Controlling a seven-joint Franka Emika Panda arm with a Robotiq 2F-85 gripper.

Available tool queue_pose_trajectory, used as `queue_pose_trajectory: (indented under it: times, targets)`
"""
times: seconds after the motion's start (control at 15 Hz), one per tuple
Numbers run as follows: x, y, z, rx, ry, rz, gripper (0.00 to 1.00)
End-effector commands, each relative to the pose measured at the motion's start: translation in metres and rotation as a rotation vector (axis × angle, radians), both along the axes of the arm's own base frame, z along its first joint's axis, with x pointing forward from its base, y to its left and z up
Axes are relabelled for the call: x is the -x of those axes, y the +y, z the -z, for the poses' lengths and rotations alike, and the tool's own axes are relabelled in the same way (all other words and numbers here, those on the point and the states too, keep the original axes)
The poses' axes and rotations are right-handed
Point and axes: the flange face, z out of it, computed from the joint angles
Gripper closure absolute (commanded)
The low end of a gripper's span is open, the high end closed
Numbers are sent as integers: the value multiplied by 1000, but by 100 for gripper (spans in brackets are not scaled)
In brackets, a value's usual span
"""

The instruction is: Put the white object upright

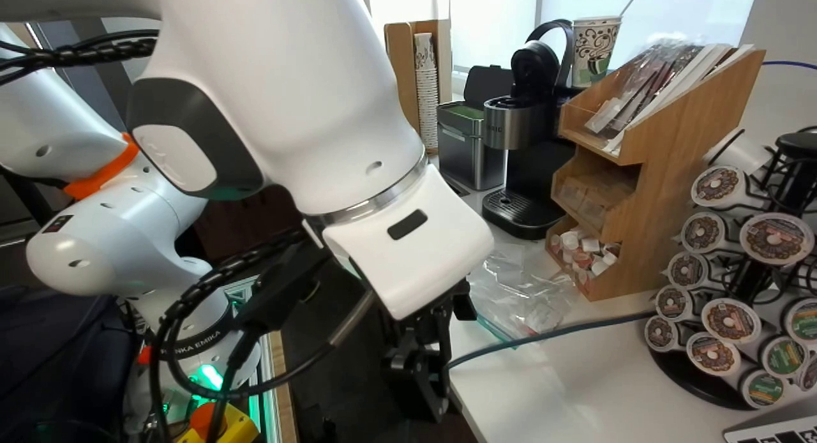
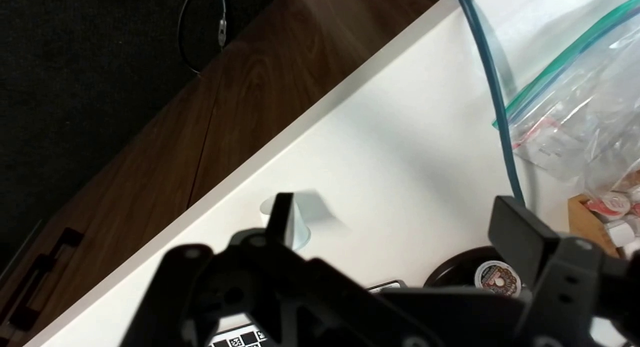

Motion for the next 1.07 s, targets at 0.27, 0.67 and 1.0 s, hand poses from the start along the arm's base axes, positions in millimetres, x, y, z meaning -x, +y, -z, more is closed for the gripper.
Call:
queue_pose_trajectory:
  times: [0.27, 0.67, 1.0]
  targets:
    - [-16, -35, 17, 45, 13, 50, 0]
    - [-44, -59, 37, 96, 44, 65, 0]
    - [-65, -75, 60, 112, 75, 75, 0]
